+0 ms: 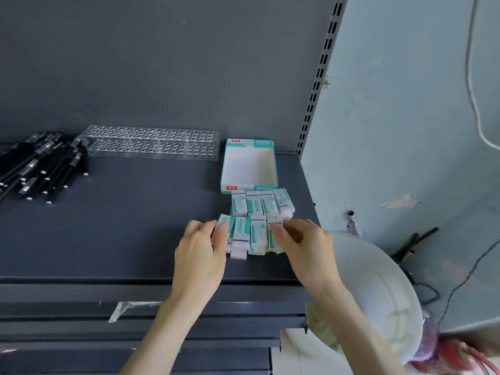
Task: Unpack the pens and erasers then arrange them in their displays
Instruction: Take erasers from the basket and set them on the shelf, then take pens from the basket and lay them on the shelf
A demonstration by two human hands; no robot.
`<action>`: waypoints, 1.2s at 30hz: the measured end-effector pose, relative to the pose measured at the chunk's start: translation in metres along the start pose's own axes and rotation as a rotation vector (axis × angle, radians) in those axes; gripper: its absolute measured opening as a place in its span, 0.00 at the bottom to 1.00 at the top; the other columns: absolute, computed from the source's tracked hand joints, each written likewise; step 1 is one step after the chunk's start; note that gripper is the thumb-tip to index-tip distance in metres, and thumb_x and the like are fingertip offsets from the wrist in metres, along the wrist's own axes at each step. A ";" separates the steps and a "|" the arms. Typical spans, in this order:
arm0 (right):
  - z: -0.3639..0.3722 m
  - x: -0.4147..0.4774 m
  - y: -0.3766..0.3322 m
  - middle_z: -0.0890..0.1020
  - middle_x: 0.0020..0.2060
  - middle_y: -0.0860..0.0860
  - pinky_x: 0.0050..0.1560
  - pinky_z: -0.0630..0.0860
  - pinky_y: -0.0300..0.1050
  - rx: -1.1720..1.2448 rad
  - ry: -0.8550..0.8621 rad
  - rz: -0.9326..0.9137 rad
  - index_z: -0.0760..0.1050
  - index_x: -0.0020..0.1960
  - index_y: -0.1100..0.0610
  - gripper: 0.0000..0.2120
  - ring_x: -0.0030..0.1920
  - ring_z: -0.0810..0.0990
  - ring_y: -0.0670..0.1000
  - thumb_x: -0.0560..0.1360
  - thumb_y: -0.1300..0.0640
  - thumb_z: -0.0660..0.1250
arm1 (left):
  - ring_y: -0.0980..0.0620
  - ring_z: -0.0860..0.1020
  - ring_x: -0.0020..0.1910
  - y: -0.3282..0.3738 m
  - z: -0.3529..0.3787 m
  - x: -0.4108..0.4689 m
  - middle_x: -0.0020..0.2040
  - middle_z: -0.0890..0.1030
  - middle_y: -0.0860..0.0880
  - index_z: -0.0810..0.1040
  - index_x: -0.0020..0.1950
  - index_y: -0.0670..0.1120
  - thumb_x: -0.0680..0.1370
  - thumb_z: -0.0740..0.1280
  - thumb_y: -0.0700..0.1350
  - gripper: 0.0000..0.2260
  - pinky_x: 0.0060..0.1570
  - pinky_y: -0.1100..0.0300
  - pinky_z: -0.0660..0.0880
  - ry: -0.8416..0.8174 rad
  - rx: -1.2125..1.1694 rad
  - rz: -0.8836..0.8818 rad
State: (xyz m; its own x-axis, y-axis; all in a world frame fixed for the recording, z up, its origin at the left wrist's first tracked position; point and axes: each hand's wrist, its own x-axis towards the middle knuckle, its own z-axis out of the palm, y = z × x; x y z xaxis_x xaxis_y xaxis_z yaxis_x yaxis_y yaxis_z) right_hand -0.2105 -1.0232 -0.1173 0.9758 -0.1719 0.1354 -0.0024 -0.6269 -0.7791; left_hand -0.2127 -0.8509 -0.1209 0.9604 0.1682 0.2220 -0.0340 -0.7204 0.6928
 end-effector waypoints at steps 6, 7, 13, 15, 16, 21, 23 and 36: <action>0.002 0.003 -0.003 0.76 0.43 0.46 0.29 0.69 0.30 -0.031 -0.062 -0.005 0.77 0.40 0.55 0.12 0.39 0.78 0.45 0.79 0.53 0.60 | 0.49 0.77 0.44 -0.002 -0.002 0.000 0.49 0.74 0.50 0.78 0.59 0.43 0.81 0.58 0.46 0.13 0.43 0.60 0.69 -0.053 -0.013 0.006; 0.002 0.003 -0.003 0.77 0.43 0.47 0.29 0.69 0.30 -0.043 -0.069 -0.006 0.77 0.40 0.55 0.13 0.40 0.79 0.45 0.79 0.53 0.60 | 0.50 0.76 0.43 -0.003 -0.003 0.001 0.49 0.74 0.50 0.78 0.60 0.43 0.81 0.58 0.47 0.13 0.43 0.61 0.69 -0.062 -0.017 0.006; -0.012 0.001 -0.010 0.78 0.45 0.49 0.34 0.70 0.30 -0.143 0.011 -0.116 0.79 0.46 0.57 0.10 0.39 0.77 0.48 0.78 0.54 0.61 | 0.58 0.76 0.41 -0.007 -0.022 0.008 0.48 0.77 0.51 0.79 0.57 0.45 0.80 0.60 0.48 0.12 0.41 0.71 0.71 -0.144 -0.029 0.028; -0.015 0.003 -0.020 0.79 0.48 0.50 0.39 0.74 0.37 -0.137 0.029 -0.166 0.80 0.51 0.57 0.08 0.41 0.77 0.49 0.77 0.55 0.63 | 0.57 0.77 0.43 -0.008 -0.033 0.010 0.47 0.78 0.52 0.80 0.56 0.46 0.80 0.62 0.48 0.11 0.46 0.60 0.74 -0.116 -0.009 0.047; -0.015 0.005 -0.027 0.80 0.50 0.51 0.40 0.75 0.40 -0.139 0.027 -0.191 0.79 0.52 0.57 0.09 0.42 0.78 0.50 0.77 0.56 0.64 | 0.57 0.77 0.43 -0.008 -0.039 0.011 0.47 0.78 0.53 0.80 0.56 0.46 0.79 0.62 0.48 0.10 0.46 0.57 0.74 -0.095 -0.009 0.058; 0.002 0.010 -0.073 0.81 0.54 0.52 0.45 0.79 0.49 -0.147 -0.006 -0.330 0.79 0.55 0.58 0.09 0.49 0.80 0.55 0.76 0.57 0.65 | 0.56 0.78 0.47 -0.019 -0.082 0.016 0.49 0.78 0.54 0.79 0.58 0.46 0.78 0.64 0.46 0.11 0.51 0.53 0.75 0.001 0.014 0.138; 0.018 0.008 -0.093 0.80 0.53 0.51 0.48 0.77 0.50 -0.160 -0.026 -0.375 0.78 0.56 0.57 0.10 0.50 0.79 0.55 0.76 0.56 0.65 | 0.56 0.77 0.46 -0.026 -0.103 0.017 0.50 0.78 0.53 0.78 0.59 0.45 0.78 0.64 0.45 0.11 0.51 0.52 0.74 0.048 0.044 0.173; 0.222 -0.071 -0.231 0.74 0.61 0.47 0.50 0.68 0.40 -0.225 -0.152 -0.536 0.74 0.62 0.55 0.15 0.57 0.73 0.52 0.79 0.51 0.60 | 0.43 0.79 0.49 -0.208 -0.283 -0.009 0.52 0.79 0.47 0.78 0.59 0.41 0.78 0.66 0.47 0.13 0.49 0.44 0.75 0.176 0.322 0.147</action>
State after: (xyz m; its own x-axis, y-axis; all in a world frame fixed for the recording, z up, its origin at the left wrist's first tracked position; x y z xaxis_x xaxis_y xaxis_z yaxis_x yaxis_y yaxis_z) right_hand -0.2302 -0.6978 -0.0830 0.8741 0.3131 0.3715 0.4688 -0.7442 -0.4759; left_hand -0.2922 -0.5122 -0.0728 0.8888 0.1397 0.4365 -0.0527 -0.9149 0.4001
